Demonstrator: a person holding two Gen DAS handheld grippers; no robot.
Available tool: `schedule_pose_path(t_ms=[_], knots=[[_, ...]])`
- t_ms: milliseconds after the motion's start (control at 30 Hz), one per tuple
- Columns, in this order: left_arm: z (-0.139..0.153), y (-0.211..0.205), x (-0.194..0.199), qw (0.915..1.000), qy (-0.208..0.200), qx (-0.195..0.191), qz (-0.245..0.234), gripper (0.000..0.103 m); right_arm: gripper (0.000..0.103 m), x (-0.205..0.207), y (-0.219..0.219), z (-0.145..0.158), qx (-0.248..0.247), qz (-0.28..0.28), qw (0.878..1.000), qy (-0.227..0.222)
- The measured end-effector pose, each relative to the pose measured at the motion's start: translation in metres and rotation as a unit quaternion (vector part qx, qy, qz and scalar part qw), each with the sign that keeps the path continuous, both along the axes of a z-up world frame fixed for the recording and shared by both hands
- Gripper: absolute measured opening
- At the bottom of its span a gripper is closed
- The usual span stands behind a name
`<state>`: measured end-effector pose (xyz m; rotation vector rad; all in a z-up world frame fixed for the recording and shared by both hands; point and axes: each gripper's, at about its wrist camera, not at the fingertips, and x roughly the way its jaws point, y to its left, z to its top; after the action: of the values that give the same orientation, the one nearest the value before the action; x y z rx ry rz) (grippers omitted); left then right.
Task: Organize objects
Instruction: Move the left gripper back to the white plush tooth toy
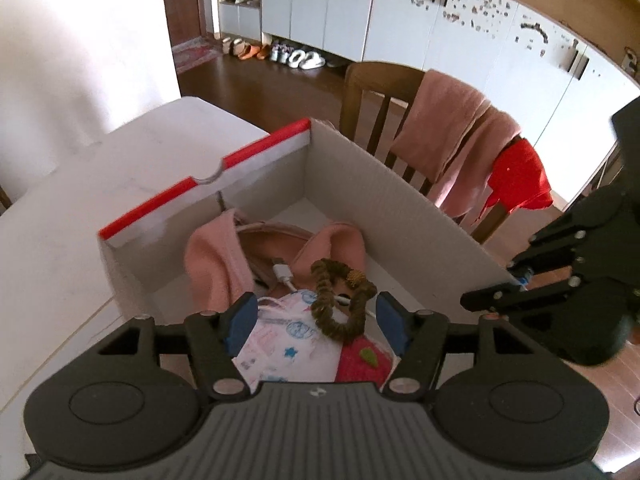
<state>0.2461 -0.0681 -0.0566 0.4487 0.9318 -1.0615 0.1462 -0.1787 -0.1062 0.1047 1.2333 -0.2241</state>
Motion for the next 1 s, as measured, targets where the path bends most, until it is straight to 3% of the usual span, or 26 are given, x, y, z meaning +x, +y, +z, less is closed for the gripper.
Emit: schedule_pose_path(t_ms=[333,533,600,767,1000], knots=[[0.038,0.074,0.012,0.9971,0.004,-0.047,0.059,0.064,0.004,0.0,0.001,0.001,0.0,0.003,1.0,0.002],[0.045,0.127,0.025,0.9931,-0.013,-0.041,0.109,0.065,0.004,0.001,0.001,0.001,-0.002,0.008,1.0,0.005],[0.046,0.144,0.028,0.9916,-0.021,-0.036,0.122,0.071,0.004,0.001,0.001,0.001,0.0,0.007,1.0,0.006],[0.037,0.178,0.037,0.9871,-0.025,-0.016,0.158,0.081,0.004,0.002,0.0,0.002,0.0,0.01,1.0,0.008],[-0.008,0.211,0.047,0.9792,-0.015,0.032,0.2,0.082,0.004,0.003,0.001,0.002,-0.001,0.009,1.0,0.009]])
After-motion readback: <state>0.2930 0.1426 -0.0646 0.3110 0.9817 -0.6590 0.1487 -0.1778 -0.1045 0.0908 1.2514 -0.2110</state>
